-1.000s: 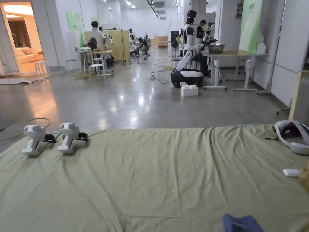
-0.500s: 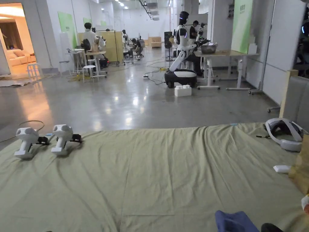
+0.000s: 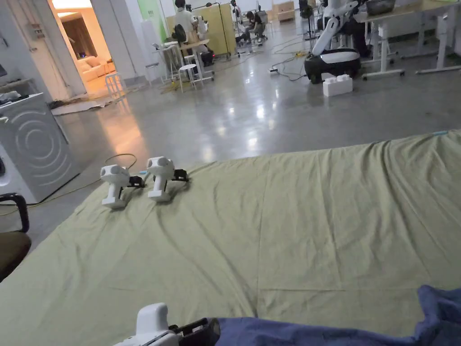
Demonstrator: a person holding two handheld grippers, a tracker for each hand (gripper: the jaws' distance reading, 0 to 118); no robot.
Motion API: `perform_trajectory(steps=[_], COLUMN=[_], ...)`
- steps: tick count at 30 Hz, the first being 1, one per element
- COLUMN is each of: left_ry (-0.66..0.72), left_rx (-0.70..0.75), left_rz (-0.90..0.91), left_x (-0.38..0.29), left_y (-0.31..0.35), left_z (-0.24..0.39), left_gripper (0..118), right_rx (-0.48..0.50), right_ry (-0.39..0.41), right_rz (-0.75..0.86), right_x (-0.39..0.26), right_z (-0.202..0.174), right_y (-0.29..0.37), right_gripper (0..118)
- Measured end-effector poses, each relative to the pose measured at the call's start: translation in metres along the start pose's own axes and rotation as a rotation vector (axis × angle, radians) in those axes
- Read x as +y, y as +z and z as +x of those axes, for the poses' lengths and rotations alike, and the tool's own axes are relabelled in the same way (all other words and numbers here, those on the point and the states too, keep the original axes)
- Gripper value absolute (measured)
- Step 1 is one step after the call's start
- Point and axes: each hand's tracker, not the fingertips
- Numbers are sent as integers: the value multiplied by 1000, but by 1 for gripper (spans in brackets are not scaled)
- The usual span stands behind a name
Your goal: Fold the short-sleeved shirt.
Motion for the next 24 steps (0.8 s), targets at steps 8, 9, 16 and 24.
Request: perform_trajectory(steps=[8,9,16,24], left_ry=[-31,-39,-204,-351], left_rx=[115,104,203,240], left_rz=[-186,-207,-292,-315], left_x=[1,-1,-6,-22], left_y=[-114,-120,-127,-136], left_z=[-11,-9,17,35], left_gripper=[91,85,32,9], right_rx=[-104,-110,-122,-95], right_ry=[-54,-63,-119,-105], right_rz=[-148,-157,-213,-219], right_x=[-26,-28,-36,0], right_z=[34,38,54,79], right_y=[-13,-14,-29,-89], right_gripper=[3,3,3,8])
